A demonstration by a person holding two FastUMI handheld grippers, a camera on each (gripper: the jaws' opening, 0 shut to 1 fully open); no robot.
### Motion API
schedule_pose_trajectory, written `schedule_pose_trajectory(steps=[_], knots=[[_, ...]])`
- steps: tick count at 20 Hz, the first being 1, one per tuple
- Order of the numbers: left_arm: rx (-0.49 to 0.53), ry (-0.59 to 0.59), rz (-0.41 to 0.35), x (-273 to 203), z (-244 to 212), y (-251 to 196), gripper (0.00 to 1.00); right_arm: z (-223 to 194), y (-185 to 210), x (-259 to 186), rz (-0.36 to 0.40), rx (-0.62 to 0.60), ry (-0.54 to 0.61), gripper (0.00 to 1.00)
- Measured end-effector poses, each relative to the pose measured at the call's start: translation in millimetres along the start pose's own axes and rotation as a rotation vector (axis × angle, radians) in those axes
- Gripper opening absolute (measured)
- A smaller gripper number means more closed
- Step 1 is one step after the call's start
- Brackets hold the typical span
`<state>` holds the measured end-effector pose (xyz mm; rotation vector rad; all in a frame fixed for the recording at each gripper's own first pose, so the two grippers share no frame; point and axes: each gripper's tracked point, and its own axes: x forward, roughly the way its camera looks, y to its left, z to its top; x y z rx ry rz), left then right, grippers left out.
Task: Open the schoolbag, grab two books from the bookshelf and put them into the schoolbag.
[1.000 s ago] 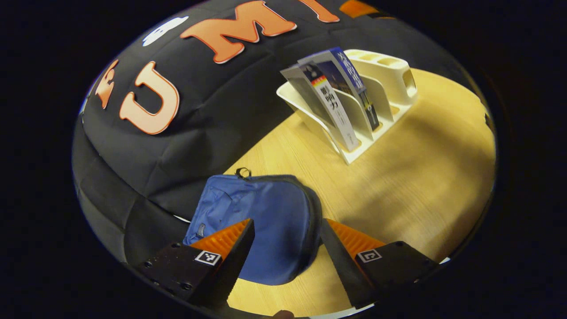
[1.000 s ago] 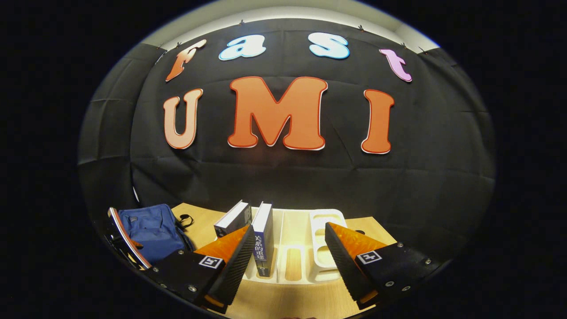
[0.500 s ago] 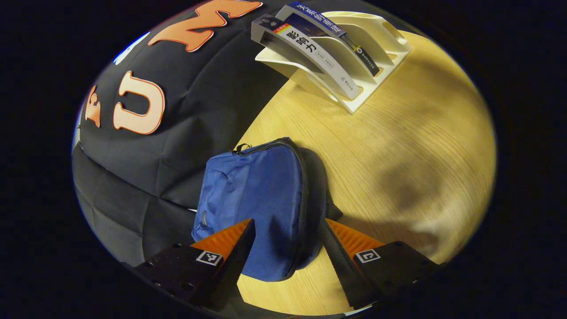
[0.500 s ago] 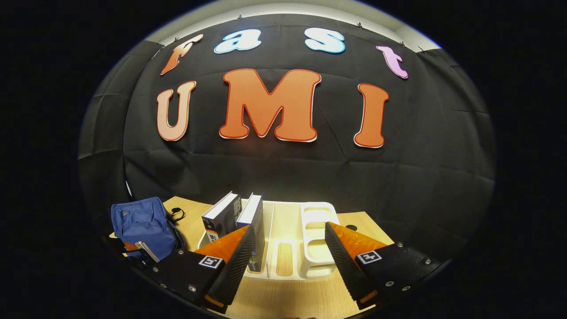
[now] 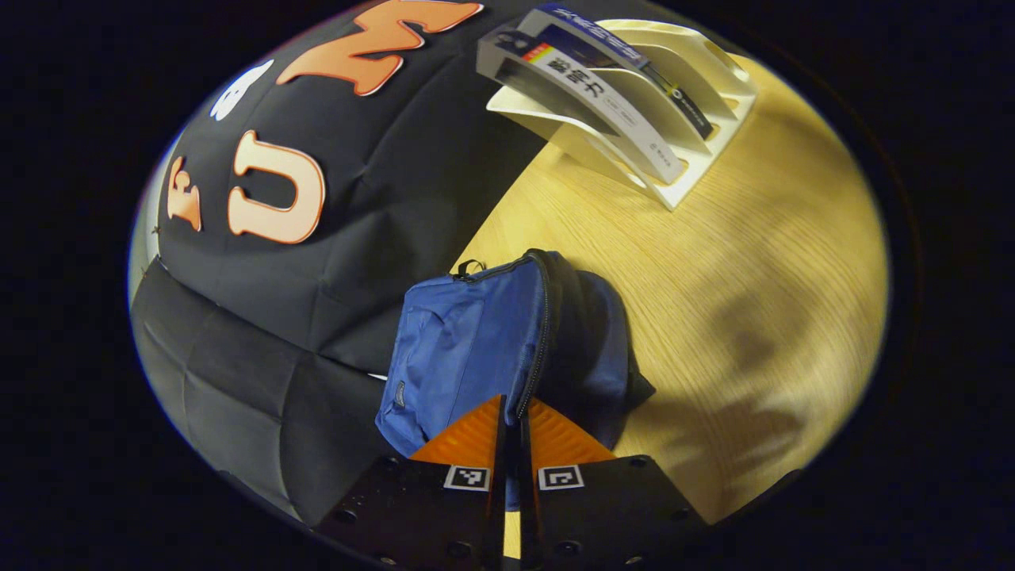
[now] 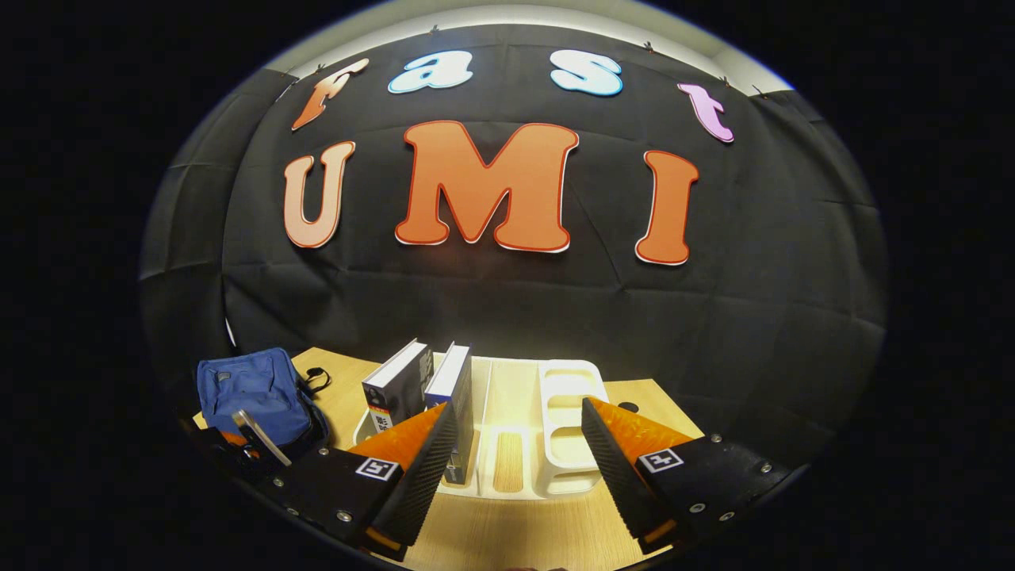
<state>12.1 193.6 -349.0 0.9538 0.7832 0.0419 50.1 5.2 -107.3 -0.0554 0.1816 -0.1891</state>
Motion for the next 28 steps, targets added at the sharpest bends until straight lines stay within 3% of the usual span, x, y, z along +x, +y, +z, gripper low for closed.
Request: schedule_pose_trajectory(steps=[6,10,15,24,28], knots=[[-0.194,0.002,-0.13,-12,26,47,0.04,-2,20,7,0.044,0.001,0.022,0.94],[-0.319,0.019,-0.232,-12,32,81,0.02,1,55,20,0.122,-0.015,0.068,0.94],[-0.435,0.01,-0.297,-12,40,130,0.02,14,101,47,0.191,-0.048,0.127,0.94],[-0.564,0.003,-0.414,-3,39,193,0.02,-16,143,114,0.185,-0.074,0.41,0.94],[-0.563,-0.012,-0.441,2,37,199,0.02,-34,169,140,0.19,-0.072,0.557,0.94]])
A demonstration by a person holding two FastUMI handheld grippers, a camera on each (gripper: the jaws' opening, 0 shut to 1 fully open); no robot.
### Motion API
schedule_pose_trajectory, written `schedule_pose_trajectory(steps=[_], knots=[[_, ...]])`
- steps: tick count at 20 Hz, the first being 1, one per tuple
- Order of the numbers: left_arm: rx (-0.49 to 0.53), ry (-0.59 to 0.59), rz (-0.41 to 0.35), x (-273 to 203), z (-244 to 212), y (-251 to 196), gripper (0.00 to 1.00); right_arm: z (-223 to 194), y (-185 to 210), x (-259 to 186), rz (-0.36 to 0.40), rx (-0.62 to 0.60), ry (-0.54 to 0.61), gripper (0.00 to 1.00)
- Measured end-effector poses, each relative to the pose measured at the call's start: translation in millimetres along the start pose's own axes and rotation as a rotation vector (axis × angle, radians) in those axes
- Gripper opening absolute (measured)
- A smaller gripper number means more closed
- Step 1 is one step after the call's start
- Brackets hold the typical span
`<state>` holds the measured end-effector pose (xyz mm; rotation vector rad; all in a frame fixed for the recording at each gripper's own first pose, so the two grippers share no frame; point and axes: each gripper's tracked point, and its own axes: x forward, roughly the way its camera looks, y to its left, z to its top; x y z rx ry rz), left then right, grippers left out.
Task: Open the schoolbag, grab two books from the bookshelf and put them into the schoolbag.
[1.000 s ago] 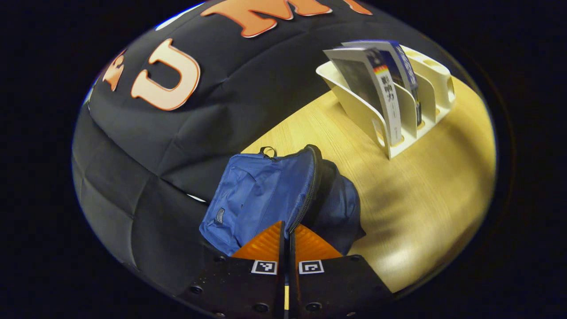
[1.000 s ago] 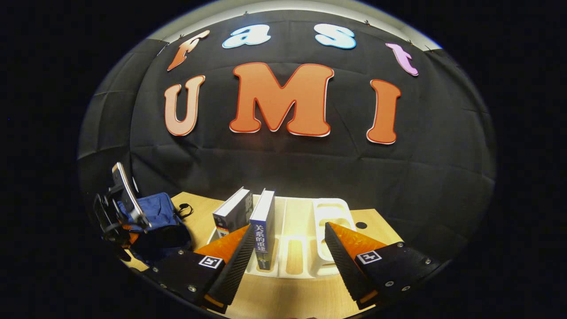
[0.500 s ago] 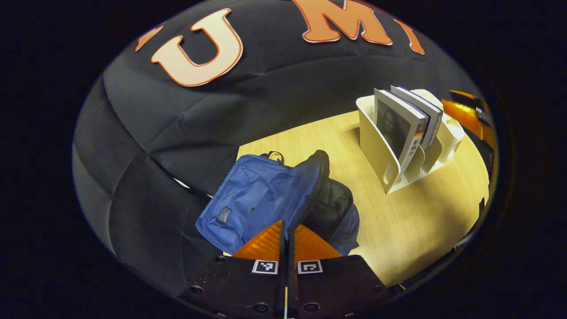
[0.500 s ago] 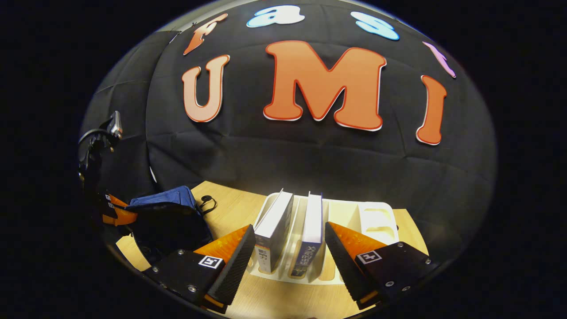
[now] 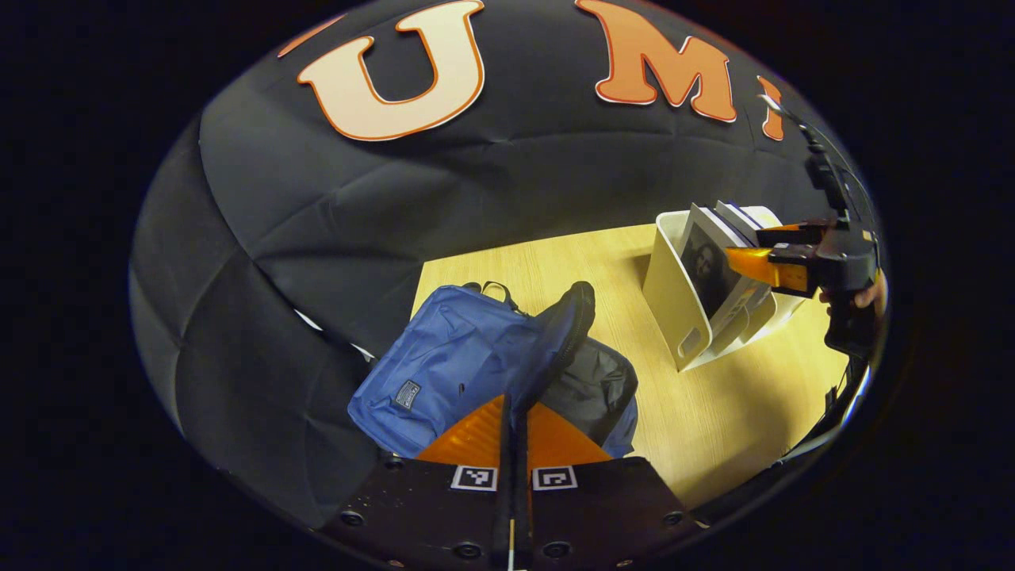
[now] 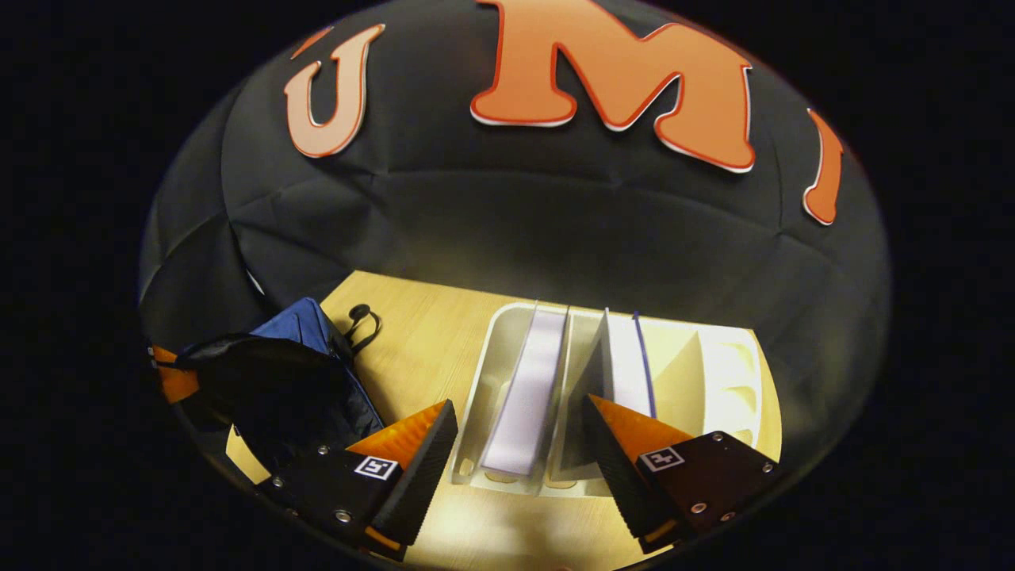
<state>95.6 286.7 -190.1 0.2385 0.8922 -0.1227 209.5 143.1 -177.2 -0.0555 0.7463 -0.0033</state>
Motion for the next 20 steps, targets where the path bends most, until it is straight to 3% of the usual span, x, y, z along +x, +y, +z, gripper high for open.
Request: schedule_pose_trajectory(steps=[5,7,8,9,11,12,13,14,15,16,20], knots=[[0.0,-0.009,-0.03,3,3,2,0.01,-10,7,37,0.002,0.115,0.211,0.94],[-0.001,-0.011,-0.04,1,-1,3,0.02,-15,1,46,-0.032,0.15,0.277,0.87],[-0.003,-0.013,-0.047,0,0,3,0.02,-11,-2,53,-0.038,0.151,0.275,0.7],[-0.007,-0.012,-0.054,0,-1,4,0.02,-11,-8,55,-0.064,0.143,0.301,0.75],[-0.011,-0.013,-0.064,1,-4,5,0.02,-14,-16,59,-0.095,0.129,0.353,0.59],[-0.012,-0.015,-0.066,1,-4,6,0.02,-16,-17,59,-0.102,0.134,0.384,0.38],[-0.014,-0.017,-0.069,2,-4,6,0.02,-17,-15,59,-0.097,0.144,0.409,0.44],[-0.014,-0.019,-0.072,1,-4,7,0.02,-17,-15,57,-0.099,0.156,0.428,0.42],[-0.018,-0.017,-0.076,1,-5,6,0.02,-20,-16,58,-0.101,0.166,0.443,0.49],[-0.017,-0.019,-0.082,1,-6,6,0.02,-21,-15,56,-0.102,0.173,0.45,0.4],[-0.021,-0.025,-0.098,3,-6,9,0.02,-21,-11,45,-0.077,0.155,0.448,0.38]])
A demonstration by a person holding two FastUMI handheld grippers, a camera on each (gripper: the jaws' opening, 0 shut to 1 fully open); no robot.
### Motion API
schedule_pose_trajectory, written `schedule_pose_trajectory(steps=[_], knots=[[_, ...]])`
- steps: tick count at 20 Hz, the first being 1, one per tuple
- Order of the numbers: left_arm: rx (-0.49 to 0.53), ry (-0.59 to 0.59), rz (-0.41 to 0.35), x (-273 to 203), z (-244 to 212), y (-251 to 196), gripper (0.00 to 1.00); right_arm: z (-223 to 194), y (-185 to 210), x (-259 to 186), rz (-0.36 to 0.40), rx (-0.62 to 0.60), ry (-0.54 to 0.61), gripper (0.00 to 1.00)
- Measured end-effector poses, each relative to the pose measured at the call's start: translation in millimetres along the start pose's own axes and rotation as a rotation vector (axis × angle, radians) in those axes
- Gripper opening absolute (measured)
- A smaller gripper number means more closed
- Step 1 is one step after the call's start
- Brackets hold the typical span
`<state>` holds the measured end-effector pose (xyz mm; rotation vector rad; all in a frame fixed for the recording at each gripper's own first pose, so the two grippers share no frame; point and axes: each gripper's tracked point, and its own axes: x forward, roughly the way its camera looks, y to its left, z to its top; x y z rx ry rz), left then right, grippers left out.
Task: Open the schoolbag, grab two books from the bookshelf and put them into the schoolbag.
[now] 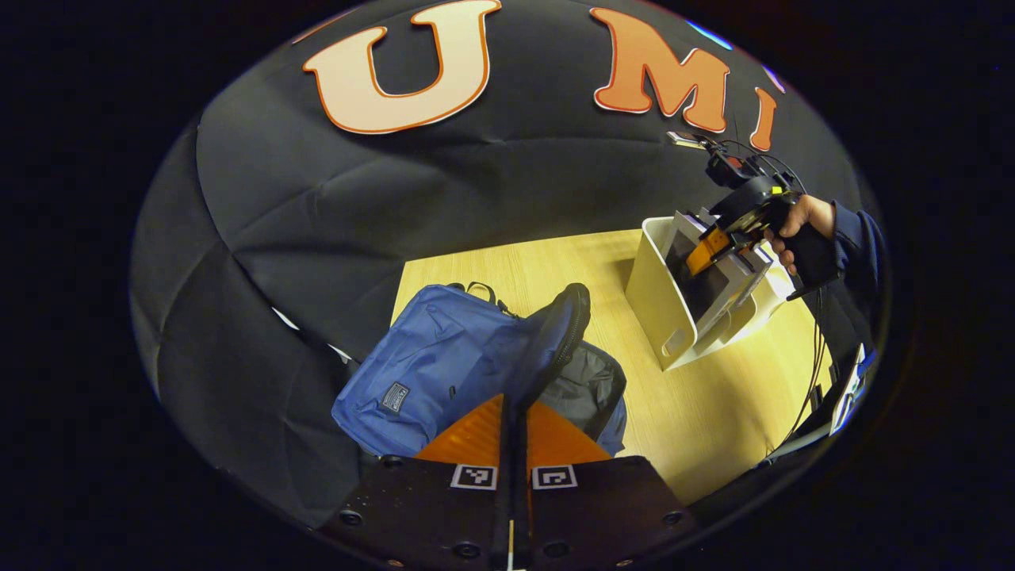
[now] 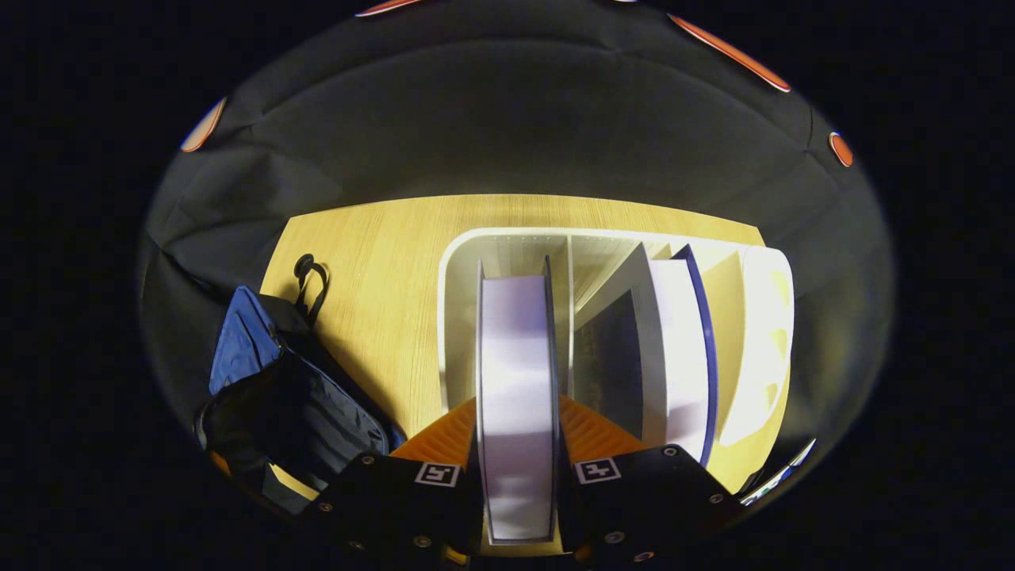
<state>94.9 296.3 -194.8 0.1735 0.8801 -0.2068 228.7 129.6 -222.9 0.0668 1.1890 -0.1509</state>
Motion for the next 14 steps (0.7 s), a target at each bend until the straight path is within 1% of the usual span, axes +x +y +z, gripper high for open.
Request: schedule_pose_trajectory(steps=[1,2,5,8,14], knots=[[-0.001,-0.001,-0.001,0,-1,2,0.02,0,-2,-6,-0.002,-0.003,-0.009,0.29],[-0.001,-0.003,-0.005,0,-2,2,0.02,-1,-2,-12,0.006,-0.007,-0.017,0.37],[0.0,-0.002,-0.014,0,-2,2,0.02,-4,-10,-37,0.034,0.001,-0.052,0.37],[0.006,-0.002,-0.025,0,-3,0,0.02,-4,-20,-75,0.077,0.032,-0.116,0.36],[0.016,0.0,-0.022,-1,-3,-1,0.02,-13,-30,-163,0.205,0.103,-0.251,0.36]])
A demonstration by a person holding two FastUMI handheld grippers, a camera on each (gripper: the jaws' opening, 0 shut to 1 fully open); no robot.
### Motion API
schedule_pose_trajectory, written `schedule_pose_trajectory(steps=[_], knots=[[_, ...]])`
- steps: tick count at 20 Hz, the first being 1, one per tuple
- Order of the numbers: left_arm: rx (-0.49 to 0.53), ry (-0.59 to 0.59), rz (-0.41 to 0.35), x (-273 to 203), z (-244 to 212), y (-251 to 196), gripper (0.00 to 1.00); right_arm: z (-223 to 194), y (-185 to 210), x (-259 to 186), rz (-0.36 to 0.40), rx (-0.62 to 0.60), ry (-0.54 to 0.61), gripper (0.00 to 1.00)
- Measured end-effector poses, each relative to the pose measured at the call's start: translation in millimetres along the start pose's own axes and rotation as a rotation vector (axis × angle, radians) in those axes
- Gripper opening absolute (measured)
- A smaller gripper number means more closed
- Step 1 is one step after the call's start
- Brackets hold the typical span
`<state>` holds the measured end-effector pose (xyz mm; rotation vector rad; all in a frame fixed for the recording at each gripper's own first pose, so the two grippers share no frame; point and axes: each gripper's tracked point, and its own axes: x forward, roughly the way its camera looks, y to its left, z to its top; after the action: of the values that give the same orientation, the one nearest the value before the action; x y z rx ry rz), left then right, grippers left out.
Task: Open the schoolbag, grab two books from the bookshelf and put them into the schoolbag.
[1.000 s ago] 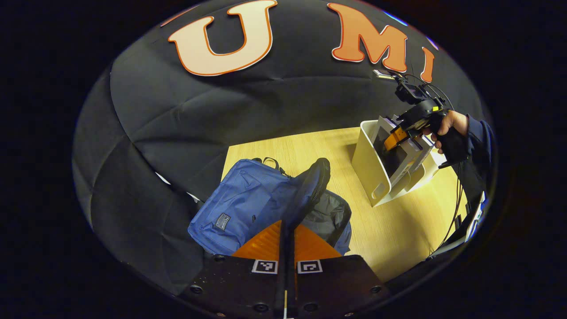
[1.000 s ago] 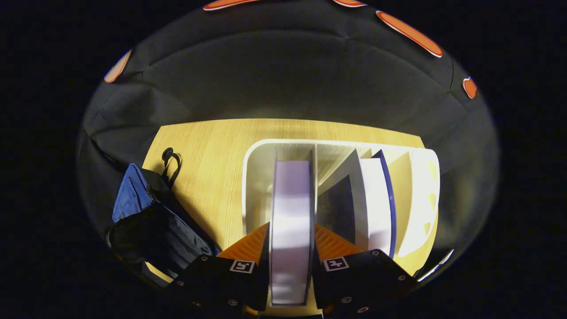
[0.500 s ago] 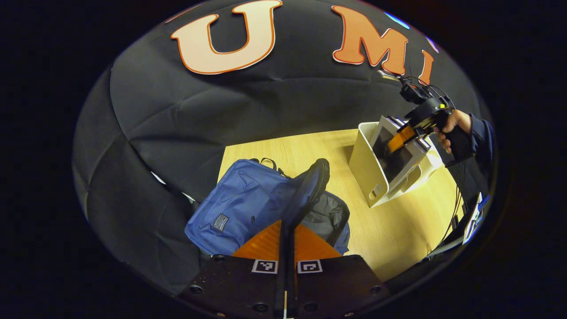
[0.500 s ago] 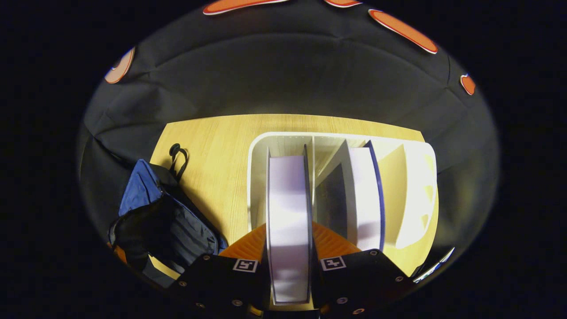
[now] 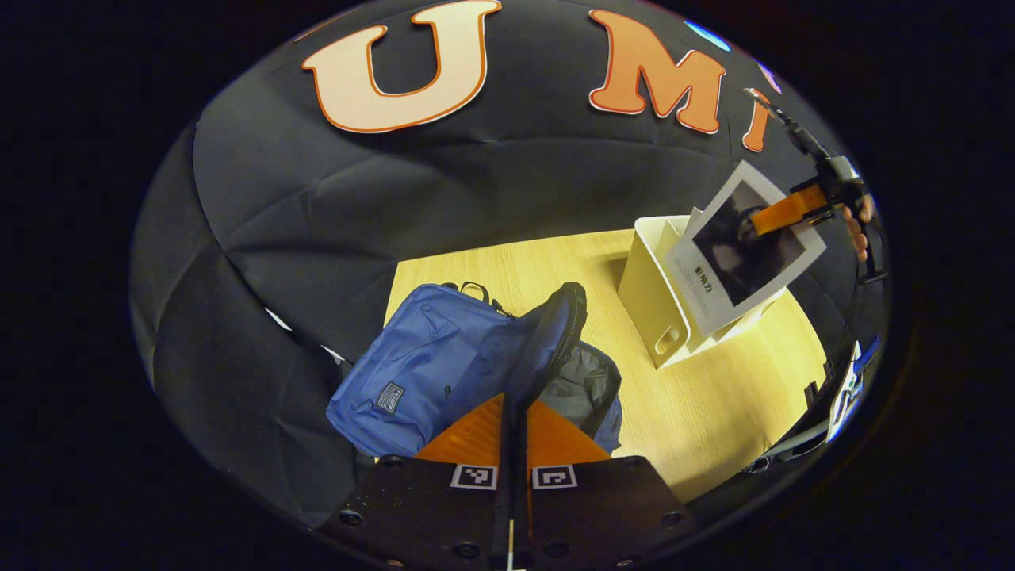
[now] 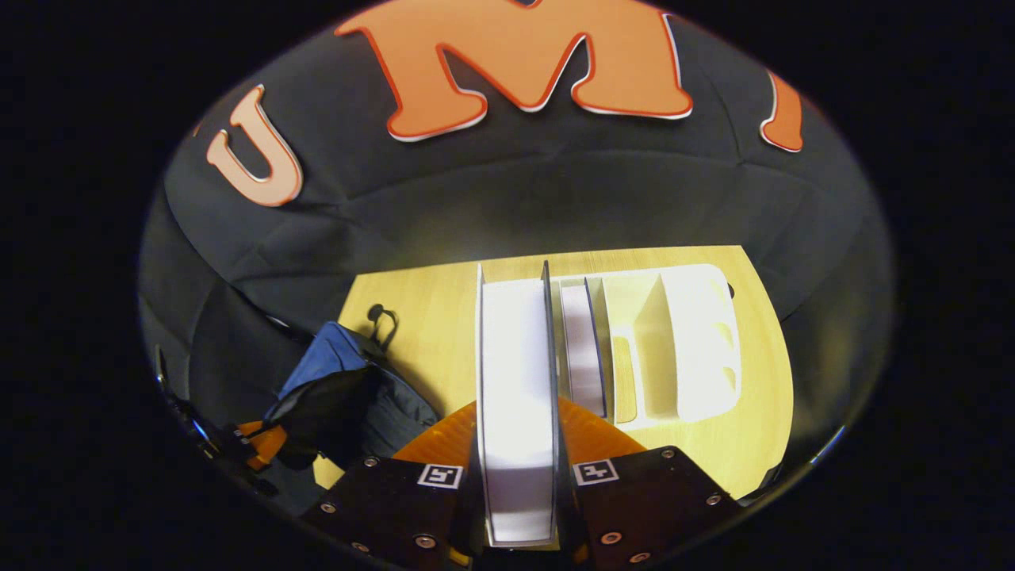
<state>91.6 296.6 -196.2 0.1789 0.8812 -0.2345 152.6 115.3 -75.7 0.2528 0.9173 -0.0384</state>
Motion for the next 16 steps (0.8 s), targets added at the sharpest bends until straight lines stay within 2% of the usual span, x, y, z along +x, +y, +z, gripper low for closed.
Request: schedule_pose_trajectory(steps=[4,6,9,12,16], knots=[[0.01,0.004,0.006,-3,3,1,0.02,-6,18,-41,0.102,0.045,-0.07,0.36],[0.014,0.004,0.011,-4,5,3,0.02,-18,33,-53,0.178,0.084,-0.078,0.35],[0.011,0.009,0.014,-5,7,5,0.02,-56,64,-41,0.266,0.144,-0.03,0.35],[0.007,0.016,0.014,-5,11,8,0.02,-104,82,-21,0.308,0.188,0.054,0.35],[-0.015,0.029,0.009,-5,14,12,0.0,-140,127,-2,0.439,0.306,0.107,0.35]])
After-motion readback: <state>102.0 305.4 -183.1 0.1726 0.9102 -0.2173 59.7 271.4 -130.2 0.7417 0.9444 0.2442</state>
